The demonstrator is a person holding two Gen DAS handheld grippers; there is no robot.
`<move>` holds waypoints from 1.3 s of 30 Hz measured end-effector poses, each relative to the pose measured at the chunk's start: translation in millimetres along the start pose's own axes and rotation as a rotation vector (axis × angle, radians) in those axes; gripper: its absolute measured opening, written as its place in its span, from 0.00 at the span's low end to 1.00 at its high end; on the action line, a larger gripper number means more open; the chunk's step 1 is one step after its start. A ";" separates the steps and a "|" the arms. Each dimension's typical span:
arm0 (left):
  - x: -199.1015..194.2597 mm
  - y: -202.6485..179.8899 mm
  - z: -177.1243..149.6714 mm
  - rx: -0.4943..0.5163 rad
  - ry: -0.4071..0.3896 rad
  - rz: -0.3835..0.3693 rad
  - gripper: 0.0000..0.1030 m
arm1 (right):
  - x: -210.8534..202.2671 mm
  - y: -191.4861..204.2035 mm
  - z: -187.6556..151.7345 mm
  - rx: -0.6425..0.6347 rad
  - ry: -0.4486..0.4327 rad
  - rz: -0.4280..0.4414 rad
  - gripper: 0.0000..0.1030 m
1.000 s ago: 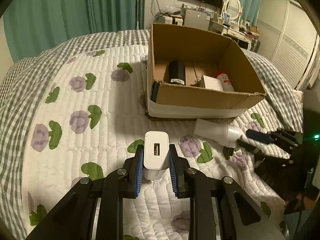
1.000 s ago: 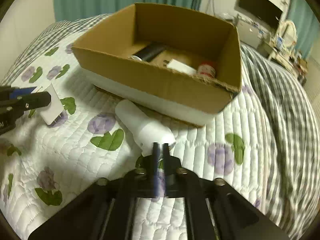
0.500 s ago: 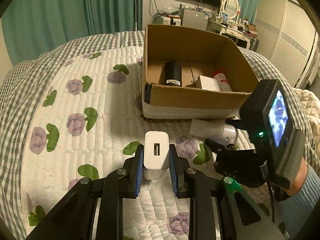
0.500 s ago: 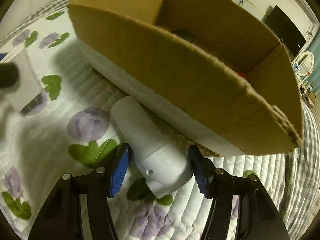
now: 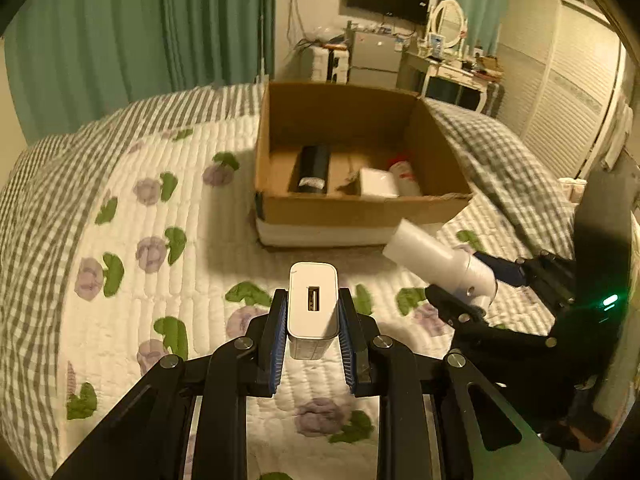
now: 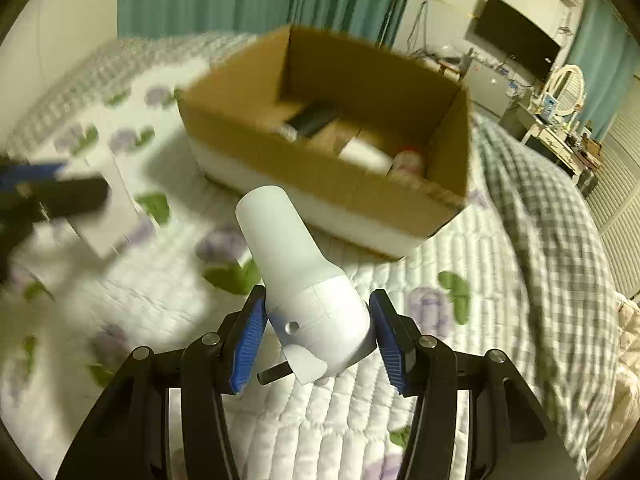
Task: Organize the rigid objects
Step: 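Carry both items over the box and open both tools to drop them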
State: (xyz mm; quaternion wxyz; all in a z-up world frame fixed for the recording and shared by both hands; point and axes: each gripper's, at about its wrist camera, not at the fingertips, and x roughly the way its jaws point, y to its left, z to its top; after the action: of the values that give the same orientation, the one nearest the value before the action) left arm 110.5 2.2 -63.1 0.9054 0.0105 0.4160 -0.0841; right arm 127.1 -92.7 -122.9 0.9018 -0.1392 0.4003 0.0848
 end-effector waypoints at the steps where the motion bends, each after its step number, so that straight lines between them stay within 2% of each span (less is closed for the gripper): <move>1: -4.1 -1.4 3.7 0.001 -0.010 0.000 0.23 | -10.2 -2.6 5.2 0.007 -0.018 0.009 0.50; 6: -27.4 -7.3 41.3 0.018 -0.078 -0.002 0.23 | -47.6 -24.7 53.0 0.026 -0.112 0.007 0.50; 10: -26.3 -7.5 77.2 0.019 -0.130 -0.010 0.23 | -53.8 -46.1 95.1 0.016 -0.162 -0.018 0.50; 14: 4.7 -10.8 106.1 0.042 -0.131 -0.029 0.23 | -40.9 -64.2 135.1 0.021 -0.167 -0.040 0.50; 18: 48.6 -11.9 118.6 0.061 -0.108 -0.044 0.23 | -10.1 -78.9 152.5 0.044 -0.140 -0.033 0.50; 22: 88.7 -7.0 121.3 0.045 -0.058 -0.078 0.23 | 37.2 -86.4 155.2 0.057 -0.080 -0.010 0.50; 26: 114.8 -3.3 121.7 0.039 -0.039 -0.062 0.23 | 71.0 -88.9 146.6 0.056 -0.043 0.021 0.50; 30: 129.2 -3.9 119.2 0.036 -0.024 -0.037 0.23 | 88.7 -88.1 142.2 0.040 -0.048 0.012 0.50; 33: 125.1 -0.4 117.9 0.021 -0.038 -0.025 0.28 | 88.2 -91.2 141.9 0.059 -0.074 0.002 0.51; 35: 114.8 1.8 121.1 0.010 -0.052 -0.027 0.34 | 85.2 -96.3 142.1 0.086 -0.077 -0.008 0.61; 36: 108.8 3.1 123.6 0.003 -0.059 -0.025 0.43 | 79.9 -100.8 141.3 0.109 -0.086 -0.010 0.63; 37: 101.6 3.5 125.1 0.001 -0.072 -0.020 0.47 | 75.9 -103.5 140.7 0.125 -0.089 -0.005 0.63; 39: 80.9 3.1 129.3 0.004 -0.106 0.002 0.47 | 61.6 -110.3 139.7 0.150 -0.099 -0.002 0.63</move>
State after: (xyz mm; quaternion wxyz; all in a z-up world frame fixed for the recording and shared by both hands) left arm 260.0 -17.9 -39.8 0.9263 0.0081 0.3672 -0.0845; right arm 294.7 -150.0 -59.1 0.9285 -0.0673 0.3602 0.0607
